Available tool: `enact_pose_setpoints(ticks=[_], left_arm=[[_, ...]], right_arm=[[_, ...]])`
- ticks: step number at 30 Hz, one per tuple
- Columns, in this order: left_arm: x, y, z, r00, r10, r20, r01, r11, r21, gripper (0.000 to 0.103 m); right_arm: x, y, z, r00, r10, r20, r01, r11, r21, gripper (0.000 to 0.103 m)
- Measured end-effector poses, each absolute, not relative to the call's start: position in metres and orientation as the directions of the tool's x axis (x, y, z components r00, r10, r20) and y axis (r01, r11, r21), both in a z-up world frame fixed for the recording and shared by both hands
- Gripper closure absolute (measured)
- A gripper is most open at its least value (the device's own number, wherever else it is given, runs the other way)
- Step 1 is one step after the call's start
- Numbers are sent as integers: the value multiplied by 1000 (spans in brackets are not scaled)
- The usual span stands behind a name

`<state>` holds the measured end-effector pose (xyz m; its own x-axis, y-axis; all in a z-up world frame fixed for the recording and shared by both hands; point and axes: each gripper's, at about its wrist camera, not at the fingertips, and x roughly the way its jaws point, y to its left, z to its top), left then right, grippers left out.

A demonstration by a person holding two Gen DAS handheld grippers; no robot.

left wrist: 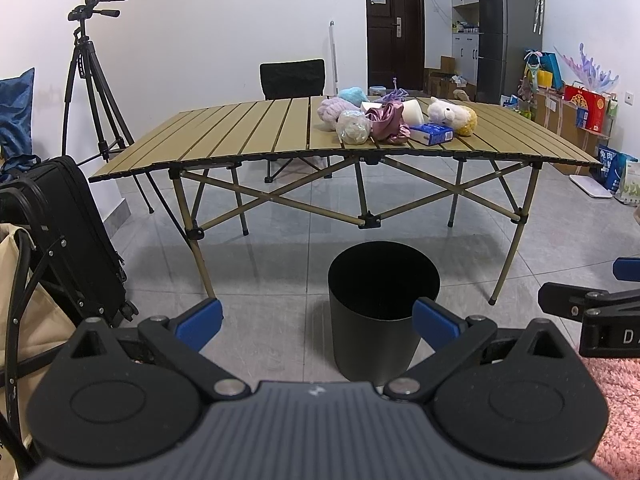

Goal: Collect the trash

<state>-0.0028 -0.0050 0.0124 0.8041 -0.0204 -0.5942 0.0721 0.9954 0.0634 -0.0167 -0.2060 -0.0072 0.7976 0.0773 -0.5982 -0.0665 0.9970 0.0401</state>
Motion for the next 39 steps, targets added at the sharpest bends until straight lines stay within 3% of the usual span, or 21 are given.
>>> enact_pose_setpoints(ticks=[20, 39], left_arm=[[14, -8, 11, 819, -12, -574, 67, 995, 73, 0], [88, -23, 10, 843, -5, -538, 58, 995, 81, 0]], right_arm=[[-2, -202, -6, 820, 72, -568, -77, 997, 15, 0], [66, -218, -10, 843, 58, -535, -52, 998, 28, 0]])
